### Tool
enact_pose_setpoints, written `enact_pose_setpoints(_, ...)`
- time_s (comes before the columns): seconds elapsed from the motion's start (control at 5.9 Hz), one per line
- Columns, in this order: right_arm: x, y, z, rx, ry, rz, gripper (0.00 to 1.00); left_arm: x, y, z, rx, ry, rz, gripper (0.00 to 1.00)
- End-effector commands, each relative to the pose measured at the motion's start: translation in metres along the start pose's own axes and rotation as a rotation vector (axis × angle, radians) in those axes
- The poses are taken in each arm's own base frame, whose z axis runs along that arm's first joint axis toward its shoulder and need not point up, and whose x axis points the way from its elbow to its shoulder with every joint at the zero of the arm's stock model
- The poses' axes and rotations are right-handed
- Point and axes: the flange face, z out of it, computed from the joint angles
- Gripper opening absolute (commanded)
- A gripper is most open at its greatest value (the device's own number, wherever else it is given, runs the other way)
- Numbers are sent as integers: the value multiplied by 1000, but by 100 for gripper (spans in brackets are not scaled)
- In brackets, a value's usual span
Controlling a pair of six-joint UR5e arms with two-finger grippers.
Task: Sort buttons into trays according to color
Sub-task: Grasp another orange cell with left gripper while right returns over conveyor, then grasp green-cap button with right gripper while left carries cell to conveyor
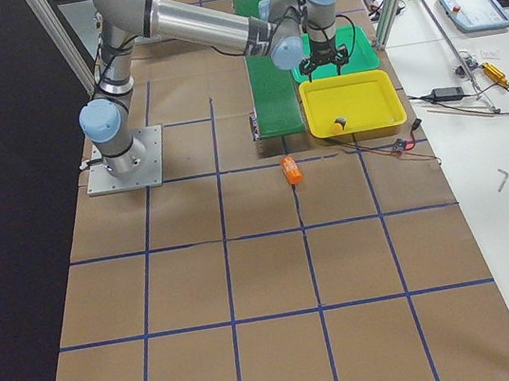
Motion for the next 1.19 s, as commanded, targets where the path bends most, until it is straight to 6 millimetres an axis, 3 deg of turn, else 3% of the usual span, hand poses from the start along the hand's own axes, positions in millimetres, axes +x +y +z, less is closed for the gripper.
enact_pose_setpoints(0.0,-64,-106,-35,-5,-87,85,100,12,-16,-46,2,14,56,0)
enact_pose_setpoints(0.17,-93,-145,-26,-13,-116,72,100,38,-63,-84,1,55,216,0)
enact_pose_setpoints(0.34,-110,-156,-10,-14,-143,66,100,66,-131,-118,4,67,356,0)
enact_pose_setpoints(0.51,-123,-158,-6,-11,-159,95,100,104,-182,-125,2,115,457,0)
enact_pose_setpoints(0.68,-137,-180,9,1,-138,47,100,145,-221,-129,24,139,544,0)
enact_pose_setpoints(0.85,-150,-193,29,18,-96,10,100,183,-250,-117,8,170,612,1)
enact_pose_setpoints(1.02,-166,-183,62,15,-90,-74,100,196,-257,-109,6,179,623,3)
